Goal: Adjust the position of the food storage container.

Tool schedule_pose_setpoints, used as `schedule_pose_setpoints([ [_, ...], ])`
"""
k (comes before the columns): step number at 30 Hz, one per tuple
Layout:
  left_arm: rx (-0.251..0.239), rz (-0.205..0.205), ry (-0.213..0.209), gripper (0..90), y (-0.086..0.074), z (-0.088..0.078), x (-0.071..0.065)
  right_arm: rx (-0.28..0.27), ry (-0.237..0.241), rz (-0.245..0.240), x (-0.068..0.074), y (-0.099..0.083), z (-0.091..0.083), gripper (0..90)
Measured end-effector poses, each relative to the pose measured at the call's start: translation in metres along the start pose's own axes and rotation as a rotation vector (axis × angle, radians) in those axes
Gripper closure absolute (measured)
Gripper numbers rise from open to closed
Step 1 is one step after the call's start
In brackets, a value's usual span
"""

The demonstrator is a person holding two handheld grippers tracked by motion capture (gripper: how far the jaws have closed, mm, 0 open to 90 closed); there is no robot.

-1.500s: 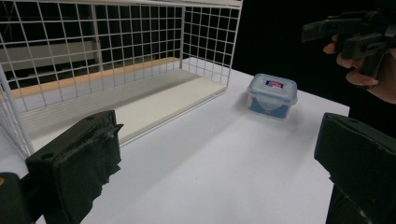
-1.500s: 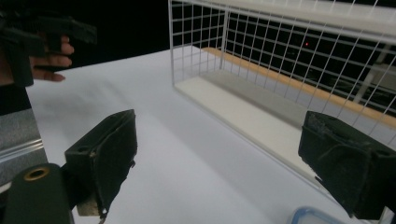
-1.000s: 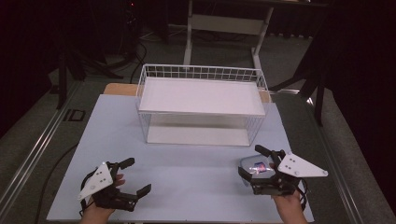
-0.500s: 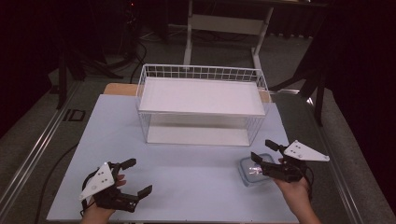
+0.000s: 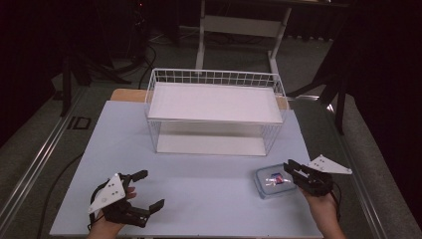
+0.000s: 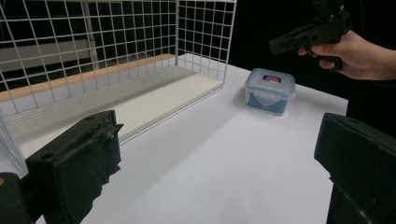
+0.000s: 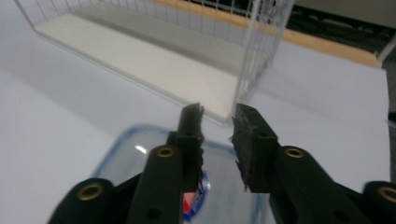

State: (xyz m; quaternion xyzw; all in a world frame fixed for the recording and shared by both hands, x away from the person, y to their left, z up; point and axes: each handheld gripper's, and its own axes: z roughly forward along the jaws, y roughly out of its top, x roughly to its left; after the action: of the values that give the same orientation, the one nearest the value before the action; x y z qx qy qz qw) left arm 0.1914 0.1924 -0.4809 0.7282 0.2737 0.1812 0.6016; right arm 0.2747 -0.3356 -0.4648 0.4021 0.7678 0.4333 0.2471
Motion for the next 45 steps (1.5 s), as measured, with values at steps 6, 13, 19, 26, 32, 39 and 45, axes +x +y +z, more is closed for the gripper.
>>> schedule_pose_setpoints([
  [6, 0.005, 0.0, 0.001, 1.2, 0.0, 0.001, 0.0, 0.061, -0.034, -0.017, -0.009, -0.016, -0.001, 88.5],
  [13, 0.004, -0.003, 0.002, 1.2, 0.0, 0.001, 0.001, 0.116, -0.088, -0.008, -0.022, -0.031, -0.002, 90.0],
  [19, 0.006, -0.002, 0.001, 1.2, -0.001, 0.001, 0.001, 0.173, -0.106, 0.025, -0.031, -0.049, 0.002, 90.0],
  [26, 0.003, 0.0, 0.0, 1.2, 0.0, 0.001, 0.0, 0.207, -0.093, 0.051, -0.031, -0.061, 0.006, 90.0],
  [32, 0.006, 0.002, -0.001, 1.2, 0.0, 0.002, 0.0, 0.208, -0.069, 0.052, -0.025, -0.062, 0.009, 90.0],
  [39, 0.007, 0.003, -0.003, 1.2, 0.0, 0.002, -0.002, 0.214, -0.007, 0.04, -0.012, -0.058, 0.019, 90.0],
  [45, 0.011, 0.014, -0.006, 1.2, 0.0, 0.003, -0.003, 0.244, 0.035, 0.008, 0.0, -0.046, 0.03, 90.0],
])
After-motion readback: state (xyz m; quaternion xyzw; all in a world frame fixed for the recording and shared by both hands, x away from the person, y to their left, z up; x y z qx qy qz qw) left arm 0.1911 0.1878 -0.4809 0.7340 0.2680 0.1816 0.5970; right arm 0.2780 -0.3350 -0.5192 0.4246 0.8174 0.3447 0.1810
